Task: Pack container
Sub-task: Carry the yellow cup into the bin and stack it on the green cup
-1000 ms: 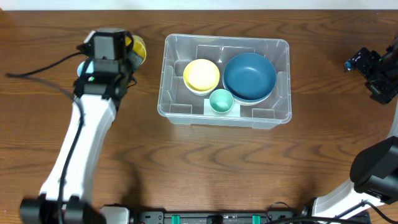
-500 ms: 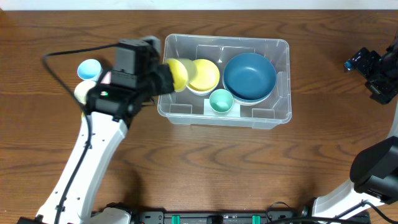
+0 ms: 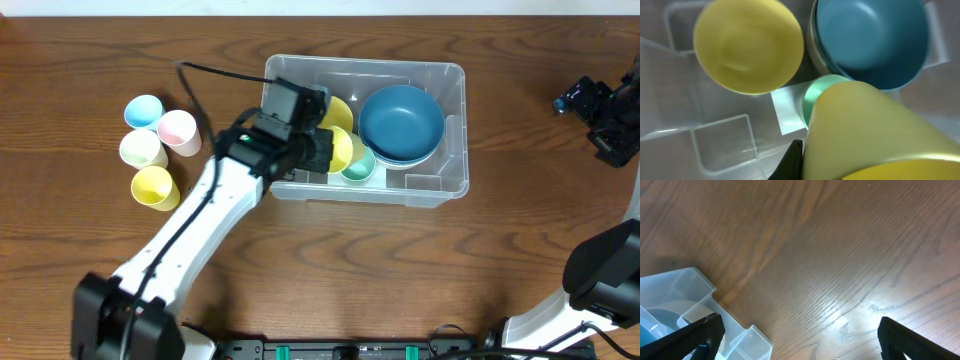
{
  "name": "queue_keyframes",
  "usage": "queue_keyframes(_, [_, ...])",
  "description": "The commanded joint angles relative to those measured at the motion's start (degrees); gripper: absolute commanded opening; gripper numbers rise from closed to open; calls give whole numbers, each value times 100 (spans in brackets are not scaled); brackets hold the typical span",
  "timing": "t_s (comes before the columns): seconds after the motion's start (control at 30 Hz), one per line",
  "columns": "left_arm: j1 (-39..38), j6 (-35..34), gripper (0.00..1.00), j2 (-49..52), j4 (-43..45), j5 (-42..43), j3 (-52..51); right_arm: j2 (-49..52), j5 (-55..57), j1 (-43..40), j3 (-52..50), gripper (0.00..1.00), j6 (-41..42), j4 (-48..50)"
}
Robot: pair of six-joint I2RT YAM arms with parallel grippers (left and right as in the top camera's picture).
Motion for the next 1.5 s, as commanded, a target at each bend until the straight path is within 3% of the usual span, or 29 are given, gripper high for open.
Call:
queue_keyframes(0.0, [-22, 94, 6, 170, 90, -203, -7, -42, 11, -7, -13, 99, 61, -4])
queue_keyframes(0.9, [-240, 96, 6, 330, 118, -225, -7, -42, 11, -9, -13, 99, 61, -4])
queue_keyframes(0.93, [-240, 96, 7, 330, 118, -225, -7, -42, 11, -9, -13, 99, 61, -4])
queue_keyframes(1.07, [-240, 98, 32, 330, 118, -229, -7, -42, 11, -9, -13, 99, 61, -4])
queue_keyframes(1.47, [-140, 83, 33, 286, 271, -479, 9, -42, 11, -9, -13, 99, 61, -4])
